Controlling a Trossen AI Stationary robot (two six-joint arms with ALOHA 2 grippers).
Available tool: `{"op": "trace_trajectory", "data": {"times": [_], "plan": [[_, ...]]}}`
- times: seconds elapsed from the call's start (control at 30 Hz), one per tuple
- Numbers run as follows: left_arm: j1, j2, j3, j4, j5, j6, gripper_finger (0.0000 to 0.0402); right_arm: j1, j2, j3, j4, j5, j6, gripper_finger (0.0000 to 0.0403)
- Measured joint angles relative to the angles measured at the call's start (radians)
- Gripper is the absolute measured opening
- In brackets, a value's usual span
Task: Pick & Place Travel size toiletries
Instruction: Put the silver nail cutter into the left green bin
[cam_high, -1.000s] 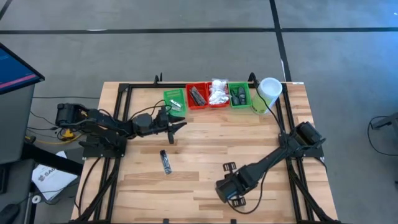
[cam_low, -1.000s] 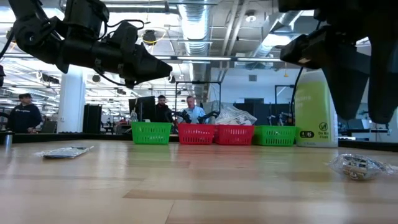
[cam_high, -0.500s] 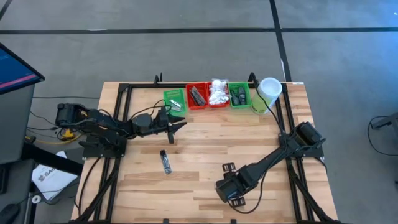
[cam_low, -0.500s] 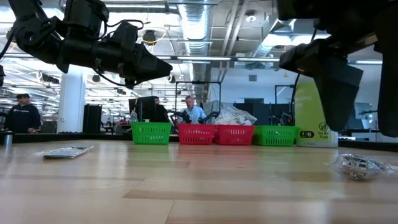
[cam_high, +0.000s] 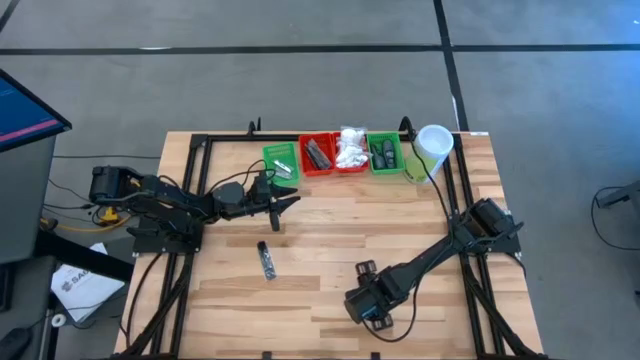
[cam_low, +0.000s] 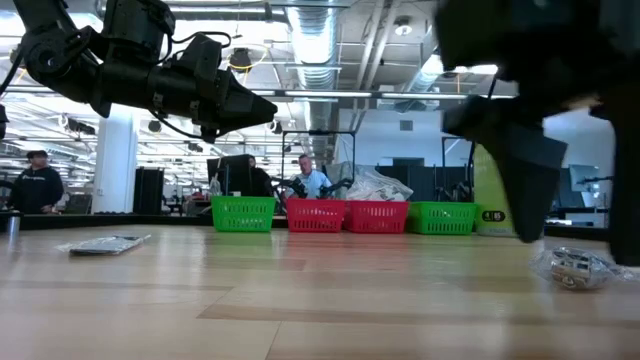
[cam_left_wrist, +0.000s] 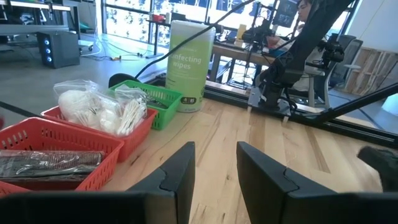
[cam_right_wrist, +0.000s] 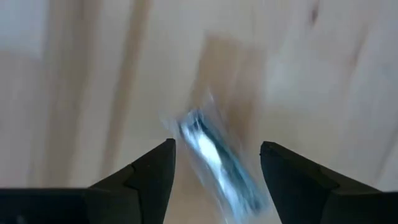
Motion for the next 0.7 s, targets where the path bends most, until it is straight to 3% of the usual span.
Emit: {"op": "trace_trajectory", "data": {"times": [0.43,0.57,0.7], "plan": [[0.000,0.000,0.000,-0.001,0.000,0.000,0.0108,-0.006,0.056,0.005,-0.026,-0.010,-0.010,0.0207],[0.000,0.000,0.000,-0.001,0.000,0.000,0.0108,-0.010,0.071,0.005,-0.032,-0.026,-0.010,0.0167],[0.000,0.000,0.000,-0.001,0.000,0.000,0.0108,-0.010,0.066,0.005,-0.030,-0.031,-0.010,0.0101]]}}
